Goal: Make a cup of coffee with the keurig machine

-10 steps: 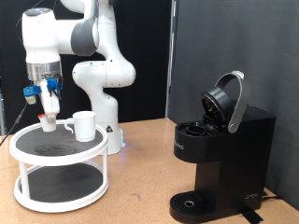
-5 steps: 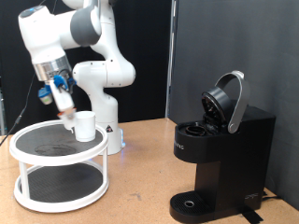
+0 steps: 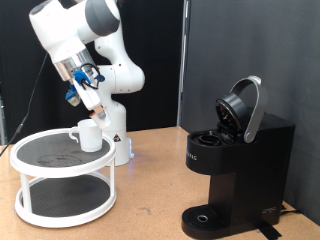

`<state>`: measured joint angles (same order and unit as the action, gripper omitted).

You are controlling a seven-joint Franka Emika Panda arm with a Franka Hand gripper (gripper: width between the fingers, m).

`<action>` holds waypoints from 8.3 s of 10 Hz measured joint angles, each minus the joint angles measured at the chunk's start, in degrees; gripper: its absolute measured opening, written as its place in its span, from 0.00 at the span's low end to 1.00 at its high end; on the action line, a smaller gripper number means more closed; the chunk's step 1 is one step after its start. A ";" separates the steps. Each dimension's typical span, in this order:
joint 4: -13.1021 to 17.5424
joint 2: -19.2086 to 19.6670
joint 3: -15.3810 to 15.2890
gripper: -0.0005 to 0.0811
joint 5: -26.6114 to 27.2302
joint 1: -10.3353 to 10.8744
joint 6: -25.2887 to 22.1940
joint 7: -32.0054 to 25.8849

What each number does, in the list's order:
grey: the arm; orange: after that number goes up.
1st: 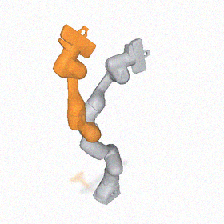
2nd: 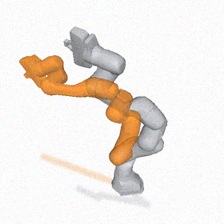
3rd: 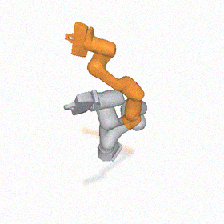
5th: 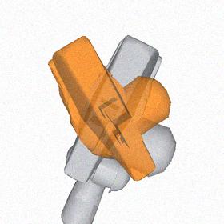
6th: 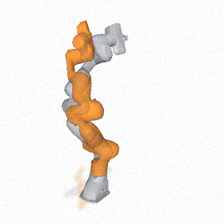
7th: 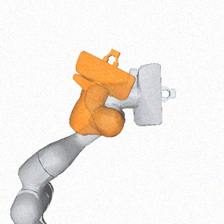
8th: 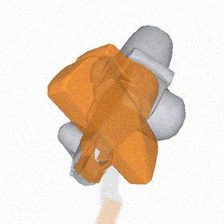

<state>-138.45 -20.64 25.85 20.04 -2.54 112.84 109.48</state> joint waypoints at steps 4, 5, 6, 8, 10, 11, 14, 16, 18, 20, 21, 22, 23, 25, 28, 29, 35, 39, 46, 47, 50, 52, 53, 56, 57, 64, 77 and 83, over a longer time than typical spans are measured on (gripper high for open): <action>4.90 1.95 0.08 0.48 11.09 3.82 -7.69 -3.08; 6.27 2.69 -0.31 0.48 11.65 5.17 -8.75 -5.76; 7.58 3.45 -0.72 0.48 11.93 6.53 -9.47 -8.90; 8.57 4.53 -0.79 0.48 11.95 7.16 -9.75 -10.59; 8.62 4.55 -0.70 0.48 13.63 7.32 -11.41 -10.90; 9.30 4.89 -0.94 0.48 15.24 7.83 -13.09 -11.26; 12.67 7.21 -3.11 0.48 19.43 10.04 -13.22 -10.60; 14.46 8.09 -5.23 0.48 21.56 10.93 -11.29 -9.00; 16.90 9.22 -7.20 0.48 22.17 11.67 -10.93 -6.46; 18.90 10.44 -8.98 0.48 22.07 12.04 -10.90 -4.31; 19.49 10.93 -9.76 0.48 21.99 12.06 -10.44 -3.43; 19.98 11.41 -10.24 0.48 21.71 12.06 -10.32 -3.13; 20.45 11.93 -10.36 0.48 21.51 12.05 -10.33 -3.11; 20.03 11.93 -10.44 0.48 21.59 12.04 -10.16 -3.16; 17.03 12.16 -12.71 0.48 19.95 12.07 -4.85 -3.09; 15.98 12.40 -13.61 0.48 19.41 12.07 -3.11 -3.09; 11.42 15.11 -16.99 0.48 18.42 12.09 5.10 -3.09; 10.27 16.95 -17.52 0.48 18.41 12.09 8.02 -3.16; 9.96 17.58 -17.91 0.88 19.69 12.04 8.02 -4.59; 10.16 17.19 -17.51 0.90 20.46 11.97 6.42 -5.72; 10.44 15.48 -16.47 0.91 21.45 11.24 2.66 -7.55; 10.11 15.53 -16.33 0.91 24.89 11.20 4.12 -5.99; 10.11 15.16 -15.93 0.91 27.90 11.14 4.02 -4.98; 11.23 12.30 -14.32 0.91 30.76 10.26 -1.59 -2.06; 11.94 11.13 -14.02 0.91 30.80 9.98 -2.82 -1.71; 16.40 8.51 -13.40 0.91 30.37 9.84 -8.01 1.39; 21.99 13.66 -27.35 0.91 33.88 14.95 2.82 13.82; 22.74 14.59 -28.85 0.77 30.99 14.97 2.90 14.43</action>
<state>-115.71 -6.05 -3.00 51.02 12.42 115.74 123.92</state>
